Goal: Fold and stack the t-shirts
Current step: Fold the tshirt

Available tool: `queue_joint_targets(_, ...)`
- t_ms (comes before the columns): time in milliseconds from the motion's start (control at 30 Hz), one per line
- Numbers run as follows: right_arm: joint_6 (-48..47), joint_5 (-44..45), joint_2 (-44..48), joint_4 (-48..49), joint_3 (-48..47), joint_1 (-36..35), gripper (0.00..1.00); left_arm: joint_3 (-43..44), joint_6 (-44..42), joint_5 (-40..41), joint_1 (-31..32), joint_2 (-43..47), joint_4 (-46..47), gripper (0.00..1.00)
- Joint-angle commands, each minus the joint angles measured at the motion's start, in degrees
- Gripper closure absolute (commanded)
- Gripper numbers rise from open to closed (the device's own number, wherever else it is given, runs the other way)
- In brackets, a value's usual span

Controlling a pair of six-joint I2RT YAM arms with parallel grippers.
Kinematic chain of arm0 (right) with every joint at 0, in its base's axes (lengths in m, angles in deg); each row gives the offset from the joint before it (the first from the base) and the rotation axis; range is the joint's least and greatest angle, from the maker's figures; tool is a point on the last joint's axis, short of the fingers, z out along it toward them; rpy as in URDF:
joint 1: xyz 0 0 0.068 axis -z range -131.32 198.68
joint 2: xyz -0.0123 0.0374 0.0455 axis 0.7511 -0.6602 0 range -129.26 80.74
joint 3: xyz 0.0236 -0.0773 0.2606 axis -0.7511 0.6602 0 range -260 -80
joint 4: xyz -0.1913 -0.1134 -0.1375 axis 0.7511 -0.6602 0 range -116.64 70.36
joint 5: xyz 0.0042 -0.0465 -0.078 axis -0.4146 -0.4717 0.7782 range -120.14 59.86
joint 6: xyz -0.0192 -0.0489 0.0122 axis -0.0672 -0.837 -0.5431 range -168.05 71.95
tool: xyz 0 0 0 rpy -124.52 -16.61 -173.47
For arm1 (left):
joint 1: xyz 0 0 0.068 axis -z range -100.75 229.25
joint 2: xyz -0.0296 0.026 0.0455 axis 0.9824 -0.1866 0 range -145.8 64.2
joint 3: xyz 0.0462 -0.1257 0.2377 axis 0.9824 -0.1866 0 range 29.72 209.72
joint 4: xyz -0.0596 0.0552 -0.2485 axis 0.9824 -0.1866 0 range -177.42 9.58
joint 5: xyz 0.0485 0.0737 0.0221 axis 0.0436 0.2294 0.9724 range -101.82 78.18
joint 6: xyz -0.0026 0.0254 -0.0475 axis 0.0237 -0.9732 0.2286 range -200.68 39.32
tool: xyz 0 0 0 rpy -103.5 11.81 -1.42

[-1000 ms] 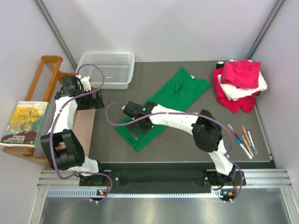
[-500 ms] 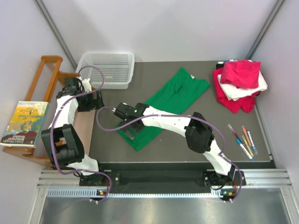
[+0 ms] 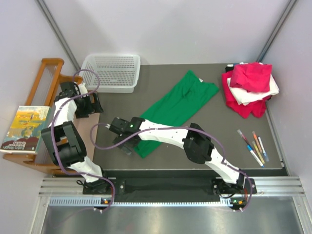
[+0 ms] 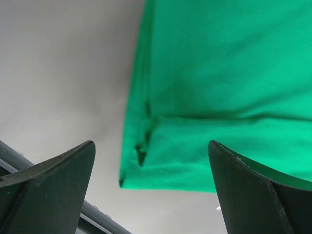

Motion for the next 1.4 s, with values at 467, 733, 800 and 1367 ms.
queue_joint_targets(467, 2.43, -3.73, -3.01, 11.63, 5.74, 2.93, 0.16, -1.15, -1.43, -3.47, -0.89, 2.22, 1.63, 0.01)
queue_joint_targets(733, 3.49, -4.26, -4.68, 13.21, 8.82, 4.43, 0.22, -1.85, -2.13, -4.26, -0.89, 4.15, 1.54, 0.01)
queue_joint_targets(800, 3.75, -4.87, -5.46, 13.47, 8.91, 4.78, 0.24, -1.85, -2.40, -4.17, -0.89, 4.33, 1.45, 0.01)
queue_joint_targets(1367, 6.39, -3.02, -4.85, 14.09, 15.23, 6.28, 0.84, -2.29, -3.36, -3.38, -0.80, 3.98, 2.15, 0.01)
